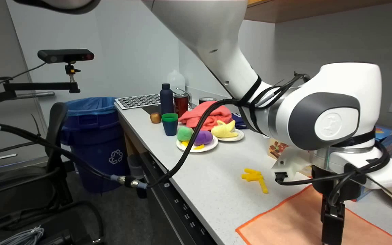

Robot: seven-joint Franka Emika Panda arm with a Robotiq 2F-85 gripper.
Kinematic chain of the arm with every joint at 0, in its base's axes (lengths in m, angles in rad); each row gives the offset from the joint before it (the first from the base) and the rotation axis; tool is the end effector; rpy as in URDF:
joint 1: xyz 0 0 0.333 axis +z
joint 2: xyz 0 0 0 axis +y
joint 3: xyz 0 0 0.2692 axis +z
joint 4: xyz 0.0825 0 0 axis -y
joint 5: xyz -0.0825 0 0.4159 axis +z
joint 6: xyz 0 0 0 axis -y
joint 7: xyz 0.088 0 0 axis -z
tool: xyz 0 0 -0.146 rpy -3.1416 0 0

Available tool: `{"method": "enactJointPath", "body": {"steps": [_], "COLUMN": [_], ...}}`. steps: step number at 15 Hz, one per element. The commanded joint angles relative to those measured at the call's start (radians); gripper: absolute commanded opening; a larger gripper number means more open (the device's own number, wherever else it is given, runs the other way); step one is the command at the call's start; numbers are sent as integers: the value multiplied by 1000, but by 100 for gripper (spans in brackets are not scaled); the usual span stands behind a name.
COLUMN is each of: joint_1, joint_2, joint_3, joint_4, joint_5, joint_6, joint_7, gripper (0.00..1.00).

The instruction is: Use the peach towel to wipe the countertop

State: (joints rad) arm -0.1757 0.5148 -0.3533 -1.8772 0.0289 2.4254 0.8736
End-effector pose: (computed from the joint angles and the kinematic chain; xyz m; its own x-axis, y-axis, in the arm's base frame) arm 0.5572 -0.3283 0.1553 0.1950 -0.9684 0.1556 -0.9807 -0.1897 0.0484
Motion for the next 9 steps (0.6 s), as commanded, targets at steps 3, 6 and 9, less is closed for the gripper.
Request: {"method": "enactJointPath", "body": {"steps": [3, 6, 9], "joint_1": [-14, -17, -4], "joint_2": [13, -13, -74], "joint_3": [15, 41, 87], "joint_4": [45, 41, 8], "joint_5": [18, 46, 73], "joint_6": [-53, -68, -49], "joint_7": [-1, -26, -81], "gripper": [49, 27, 3]}}
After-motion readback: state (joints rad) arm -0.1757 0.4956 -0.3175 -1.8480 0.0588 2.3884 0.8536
